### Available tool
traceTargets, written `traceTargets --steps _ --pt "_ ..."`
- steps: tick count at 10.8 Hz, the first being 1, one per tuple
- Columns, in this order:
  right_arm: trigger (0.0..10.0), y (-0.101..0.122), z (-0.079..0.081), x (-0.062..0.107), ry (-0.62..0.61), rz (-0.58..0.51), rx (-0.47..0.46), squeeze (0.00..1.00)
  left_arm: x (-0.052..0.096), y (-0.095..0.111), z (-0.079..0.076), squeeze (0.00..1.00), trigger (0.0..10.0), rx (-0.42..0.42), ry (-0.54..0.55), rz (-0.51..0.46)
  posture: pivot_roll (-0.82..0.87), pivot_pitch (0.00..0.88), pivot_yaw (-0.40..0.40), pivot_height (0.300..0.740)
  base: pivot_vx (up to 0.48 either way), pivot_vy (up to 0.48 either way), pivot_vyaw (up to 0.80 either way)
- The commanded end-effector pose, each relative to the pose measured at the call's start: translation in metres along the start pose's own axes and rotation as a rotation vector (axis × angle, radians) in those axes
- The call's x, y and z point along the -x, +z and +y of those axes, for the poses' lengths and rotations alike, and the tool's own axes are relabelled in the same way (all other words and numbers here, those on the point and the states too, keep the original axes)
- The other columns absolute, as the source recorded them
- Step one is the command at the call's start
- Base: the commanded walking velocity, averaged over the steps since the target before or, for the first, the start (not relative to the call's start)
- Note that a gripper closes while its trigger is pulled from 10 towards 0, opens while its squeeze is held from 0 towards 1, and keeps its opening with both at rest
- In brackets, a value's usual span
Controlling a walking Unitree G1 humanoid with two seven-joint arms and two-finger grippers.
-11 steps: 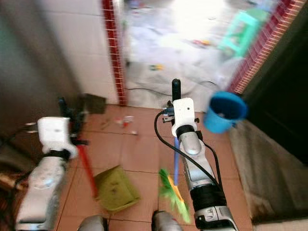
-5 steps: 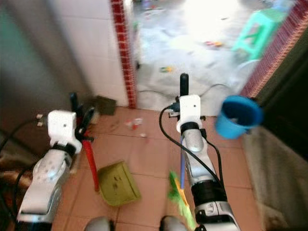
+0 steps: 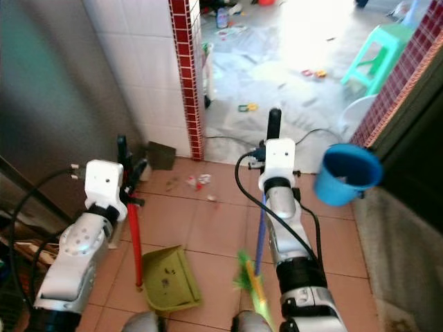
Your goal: Sweep floor
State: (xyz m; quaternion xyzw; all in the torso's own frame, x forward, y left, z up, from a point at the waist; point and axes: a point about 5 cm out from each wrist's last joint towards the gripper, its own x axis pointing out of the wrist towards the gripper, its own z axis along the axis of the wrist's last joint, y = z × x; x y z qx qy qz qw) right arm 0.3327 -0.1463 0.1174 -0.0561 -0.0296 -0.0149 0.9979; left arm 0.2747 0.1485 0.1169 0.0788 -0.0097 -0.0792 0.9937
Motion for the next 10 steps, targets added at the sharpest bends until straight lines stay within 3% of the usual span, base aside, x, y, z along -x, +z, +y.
traceTargets --steps 1,5,6,8,10 --pt "10.0 0.014 0.002 -0.005 0.037 -0.036 0.021 0.0 -0.002 0.01 0.008 0.0 10.0 -0.032 0.026 -0.058 -0.02 0.027 -0.044 0.74 0.0 0.0 0.0" --pt "10.0 0.011 0.022 -0.006 0.099 -0.033 -0.035 0.0 0.006 -0.007 0.012 0.0 10.0 0.045 0.073 0.007 -0.01 0.02 0.016 0.74 0.0 0.0 -0.8" --pt "10.0 0.002 0.022 -0.006 0.091 -0.005 -0.038 0.0 0.005 -0.01 0.008 0.0 10.0 0.045 0.053 0.016 0.01 0.021 0.002 0.74 0.0 0.0 -0.8" --pt "10.0 0.009 0.019 -0.01 0.093 -0.032 -0.034 0.0 0.006 -0.007 0.008 0.0 10.0 0.046 0.048 0.002 0.0 0.024 -0.015 0.74 0.0 0.0 -0.8" --pt "10.0 0.008 0.015 -0.011 0.091 -0.035 -0.031 0.0 0.003 -0.005 0.01 0.0 10.0 0.039 0.046 -0.009 0.0 0.031 -0.027 0.74 0.0 0.0 0.0"
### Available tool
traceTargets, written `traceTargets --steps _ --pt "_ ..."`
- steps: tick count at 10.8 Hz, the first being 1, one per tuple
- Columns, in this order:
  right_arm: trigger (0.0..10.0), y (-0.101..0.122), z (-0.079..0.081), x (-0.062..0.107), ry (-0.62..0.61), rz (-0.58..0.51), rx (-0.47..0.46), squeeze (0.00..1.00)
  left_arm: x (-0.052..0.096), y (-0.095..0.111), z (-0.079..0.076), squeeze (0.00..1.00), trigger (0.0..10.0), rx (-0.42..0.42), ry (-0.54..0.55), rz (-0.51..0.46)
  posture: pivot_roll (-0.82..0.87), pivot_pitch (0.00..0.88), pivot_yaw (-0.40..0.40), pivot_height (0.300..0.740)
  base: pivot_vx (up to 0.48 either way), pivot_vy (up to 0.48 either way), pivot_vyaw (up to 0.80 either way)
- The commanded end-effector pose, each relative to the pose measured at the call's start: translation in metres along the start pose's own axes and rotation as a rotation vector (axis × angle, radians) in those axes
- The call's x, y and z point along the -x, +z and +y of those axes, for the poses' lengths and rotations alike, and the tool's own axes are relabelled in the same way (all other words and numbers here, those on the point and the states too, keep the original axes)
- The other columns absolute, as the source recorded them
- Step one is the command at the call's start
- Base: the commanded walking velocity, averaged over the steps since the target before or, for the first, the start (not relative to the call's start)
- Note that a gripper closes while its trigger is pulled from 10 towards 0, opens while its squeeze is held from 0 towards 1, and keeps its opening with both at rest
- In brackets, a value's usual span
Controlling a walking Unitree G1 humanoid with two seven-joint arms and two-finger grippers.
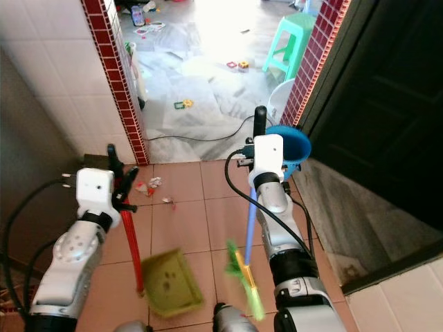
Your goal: Sweep floor
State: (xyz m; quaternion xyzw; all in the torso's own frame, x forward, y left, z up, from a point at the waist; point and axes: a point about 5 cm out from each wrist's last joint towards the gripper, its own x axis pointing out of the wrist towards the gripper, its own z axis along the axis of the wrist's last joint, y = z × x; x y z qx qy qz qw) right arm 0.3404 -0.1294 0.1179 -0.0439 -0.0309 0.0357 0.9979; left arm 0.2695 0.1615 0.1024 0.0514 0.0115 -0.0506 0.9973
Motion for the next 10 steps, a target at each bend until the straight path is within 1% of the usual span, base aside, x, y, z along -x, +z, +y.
traceTargets --steps 1,4,5,7,8,9,10 --pt "10.0 0.005 -0.001 -0.003 -0.005 -0.024 -0.005 0.0 -0.005 0.012 0.002 0.0 10.0 -0.024 0.001 -0.056 0.0 0.033 -0.025 0.74 0.0 0.0 -0.52" --pt "10.0 0.007 0.002 -0.002 0.011 -0.04 -0.009 0.0 -0.005 0.014 0.006 0.0 10.0 -0.039 0.015 -0.062 0.0 0.038 -0.02 0.74 0.0 0.0 0.0" --pt "10.0 0.009 0.004 -0.003 0.025 -0.05 -0.006 0.0 -0.006 0.017 0.007 0.0 10.0 -0.038 0.014 -0.077 0.0 0.051 -0.019 0.74 0.0 0.0 0.0" --pt "10.0 0.014 0.008 -0.005 0.075 -0.069 0.007 0.0 -0.006 0.02 0.007 0.0 10.0 -0.016 0.016 -0.091 0.0 0.063 -0.027 0.74 0.0 0.0 0.0" --pt "10.0 0.021 0.016 -0.006 0.135 -0.108 0.047 0.0 -0.006 0.021 0.005 0.0 10.0 -0.007 0.017 -0.095 -0.01 0.083 -0.039 0.74 0.322 0.244 0.67" --pt "10.0 0.027 0.018 -0.008 0.144 -0.128 0.049 0.0 -0.004 0.023 0.003 0.0 10.0 -0.003 0.026 -0.112 -0.01 0.086 -0.042 0.74 0.364 0.247 0.77" --pt "10.0 0.027 0.018 -0.008 0.143 -0.128 0.048 0.0 -0.004 0.024 0.003 0.0 10.0 -0.001 0.032 -0.124 -0.01 0.086 -0.042 0.74 0.364 0.247 0.77"
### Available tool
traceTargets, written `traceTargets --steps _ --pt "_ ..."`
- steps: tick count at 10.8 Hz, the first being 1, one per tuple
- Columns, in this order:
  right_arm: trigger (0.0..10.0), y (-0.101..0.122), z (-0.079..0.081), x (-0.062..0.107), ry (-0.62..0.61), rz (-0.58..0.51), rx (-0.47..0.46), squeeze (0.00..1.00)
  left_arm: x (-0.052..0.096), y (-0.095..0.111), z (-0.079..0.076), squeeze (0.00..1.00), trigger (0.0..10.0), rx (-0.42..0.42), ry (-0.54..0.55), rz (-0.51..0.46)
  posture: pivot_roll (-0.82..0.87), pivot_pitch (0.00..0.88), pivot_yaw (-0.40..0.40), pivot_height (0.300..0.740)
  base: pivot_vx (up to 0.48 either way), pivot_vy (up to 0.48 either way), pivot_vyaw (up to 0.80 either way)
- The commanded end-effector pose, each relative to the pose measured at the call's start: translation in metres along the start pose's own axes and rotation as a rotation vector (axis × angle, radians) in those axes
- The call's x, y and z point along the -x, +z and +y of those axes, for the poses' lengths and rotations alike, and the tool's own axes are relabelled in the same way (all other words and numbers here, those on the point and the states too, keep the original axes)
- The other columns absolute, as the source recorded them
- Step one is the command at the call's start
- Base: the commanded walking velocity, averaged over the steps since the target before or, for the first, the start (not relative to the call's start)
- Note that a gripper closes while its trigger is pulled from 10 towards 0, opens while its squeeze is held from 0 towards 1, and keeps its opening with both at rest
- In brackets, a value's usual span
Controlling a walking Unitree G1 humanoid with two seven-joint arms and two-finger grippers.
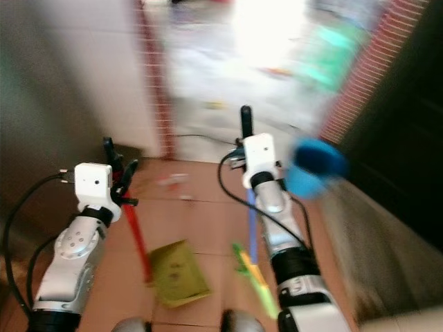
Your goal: Sweep floor
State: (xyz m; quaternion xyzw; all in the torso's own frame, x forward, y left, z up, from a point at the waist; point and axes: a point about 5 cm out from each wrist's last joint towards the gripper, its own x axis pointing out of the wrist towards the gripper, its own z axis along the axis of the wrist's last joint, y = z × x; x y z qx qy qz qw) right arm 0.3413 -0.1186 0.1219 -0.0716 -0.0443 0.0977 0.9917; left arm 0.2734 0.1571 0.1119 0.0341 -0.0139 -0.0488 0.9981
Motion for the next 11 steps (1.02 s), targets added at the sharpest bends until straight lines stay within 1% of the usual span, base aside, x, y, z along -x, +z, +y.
traceTargets --steps 1,4,7,8,9,10,11 --pt "10.0 0.0225 0.006 -0.0079 0.025 -0.1 0.002 0.0 -0.0003 0.0151 0.0059 0.0 10.0 -0.031 0.025 -0.073 0.0 0.089 -0.045 0.74 0.368 0.247 0.0" --pt "10.0 0.0235 0.0015 -0.0089 0.031 -0.106 -0.019 0.0 -0.0007 0.0167 0.009 0.0 10.0 -0.032 0.03 -0.073 0.0 0.094 -0.043 0.74 0.368 0.25 0.0" --pt "10.0 0.0266 0.0012 -0.0112 0.017 -0.118 -0.011 0.0 -0.0008 0.018 0.0065 0.0 10.0 -0.038 0.013 -0.077 0.0 0.098 -0.045 0.74 0.412 0.244 0.0" --pt "10.0 0.0273 0.0001 -0.0115 0.013 -0.124 0.008 0.0 -0.0008 0.018 0.0065 0.0 10.0 -0.039 0.014 -0.077 0.0 0.097 -0.046 0.74 0.416 0.24 0.0" --pt "10.0 0.0261 0.0 -0.0122 0.014 -0.113 -0.005 0.0 -0.0007 0.0178 0.0061 0.0 10.0 -0.04 0.013 -0.076 0.01 0.096 -0.047 0.74 0.416 0.24 0.0" --pt "10.0 0.0265 0.0004 -0.0128 0.014 -0.114 0.0 0.0 -0.0004 0.018 0.006 0.0 10.0 -0.04 0.013 -0.077 0.01 0.094 -0.049 0.74 0.416 0.24 -0.57" --pt "10.0 0.0283 0.0004 -0.0131 0.015 -0.124 0.004 0.0 -0.0003 0.0179 0.0052 0.0 10.0 -0.047 0.01 -0.074 0.01 0.093 -0.05 0.74 0.416 0.24 0.0"
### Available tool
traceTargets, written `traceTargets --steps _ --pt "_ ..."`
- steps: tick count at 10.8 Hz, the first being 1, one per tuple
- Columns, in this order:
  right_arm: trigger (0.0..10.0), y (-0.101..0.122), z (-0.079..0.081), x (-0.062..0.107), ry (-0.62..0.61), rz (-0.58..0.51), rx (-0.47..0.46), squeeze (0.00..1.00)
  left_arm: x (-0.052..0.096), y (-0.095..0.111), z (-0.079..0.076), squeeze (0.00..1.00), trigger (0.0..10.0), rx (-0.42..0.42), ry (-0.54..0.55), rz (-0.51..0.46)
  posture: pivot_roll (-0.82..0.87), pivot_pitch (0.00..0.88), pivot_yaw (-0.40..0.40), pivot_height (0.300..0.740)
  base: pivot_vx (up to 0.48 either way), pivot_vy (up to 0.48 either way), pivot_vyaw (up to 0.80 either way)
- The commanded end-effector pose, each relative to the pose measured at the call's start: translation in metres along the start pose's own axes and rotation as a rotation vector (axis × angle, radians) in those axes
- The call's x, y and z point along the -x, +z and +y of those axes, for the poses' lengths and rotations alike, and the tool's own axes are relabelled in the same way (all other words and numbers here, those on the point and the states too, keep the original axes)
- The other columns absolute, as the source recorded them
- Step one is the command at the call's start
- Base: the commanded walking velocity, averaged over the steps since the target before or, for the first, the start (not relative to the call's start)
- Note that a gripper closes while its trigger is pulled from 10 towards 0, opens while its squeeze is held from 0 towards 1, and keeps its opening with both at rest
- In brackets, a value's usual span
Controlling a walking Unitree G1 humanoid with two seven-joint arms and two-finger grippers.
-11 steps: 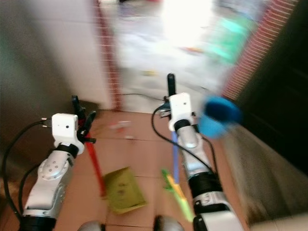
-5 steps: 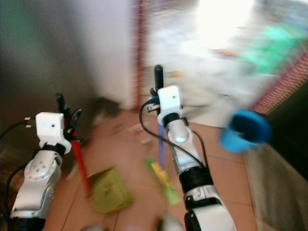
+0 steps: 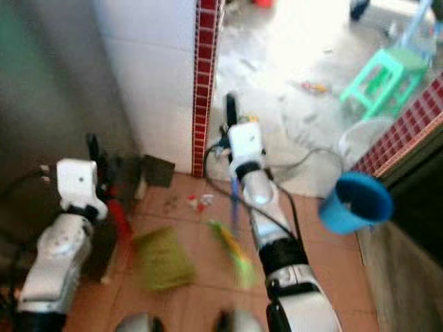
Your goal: Sweep floor
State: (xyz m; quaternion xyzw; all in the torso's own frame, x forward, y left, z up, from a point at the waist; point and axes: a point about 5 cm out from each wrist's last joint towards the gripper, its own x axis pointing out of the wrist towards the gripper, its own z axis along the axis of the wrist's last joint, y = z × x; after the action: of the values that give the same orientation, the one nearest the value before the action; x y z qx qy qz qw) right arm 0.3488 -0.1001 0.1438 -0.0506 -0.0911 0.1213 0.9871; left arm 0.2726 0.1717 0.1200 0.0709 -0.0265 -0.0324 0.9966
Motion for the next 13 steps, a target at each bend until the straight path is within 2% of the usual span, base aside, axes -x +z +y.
traceTargets --steps 1,2,5,9,12,13 --pt "10.0 0.007 -0.013 -0.001 -0.023 -0.029 0.047 0.0 -0.002 0.011 -0.01 0.0 10.0 0.018 -0.027 -0.052 0.01 0.093 -0.05 0.74 0.435 0.0 0.0" --pt "10.0 0.009 -0.014 -0.002 -0.031 -0.042 0.068 0.0 -0.001 0.011 -0.013 0.0 10.0 -0.005 -0.05 -0.047 0.01 0.093 -0.052 0.74 0.48 0.0 0.0" --pt "10.0 0.014 -0.013 -0.005 -0.041 -0.065 0.096 0.0 0.0 0.01 -0.017 0.0 10.0 -0.006 -0.076 -0.035 0.01 0.092 -0.05 0.74 0.471 0.0 0.0" --pt "10.0 0.011 -0.015 -0.003 -0.062 -0.053 0.14 0.0 0.0 0.008 -0.019 0.0 10.0 -0.013 -0.093 -0.015 0.01 0.095 -0.048 0.74 0.46 0.0 0.0" --pt "10.0 0.012 -0.016 -0.004 -0.064 -0.058 0.155 0.0 0.001 0.006 -0.021 0.0 10.0 0.006 -0.088 -0.004 0.01 0.097 -0.048 0.74 0.422 -0.085 0.0" --pt "10.0 0.013 -0.016 -0.004 -0.068 -0.059 0.158 0.0 0.001 0.009 -0.021 0.0 10.0 0.031 -0.082 -0.021 0.01 0.096 -0.046 0.74 0.0 0.0 0.0"
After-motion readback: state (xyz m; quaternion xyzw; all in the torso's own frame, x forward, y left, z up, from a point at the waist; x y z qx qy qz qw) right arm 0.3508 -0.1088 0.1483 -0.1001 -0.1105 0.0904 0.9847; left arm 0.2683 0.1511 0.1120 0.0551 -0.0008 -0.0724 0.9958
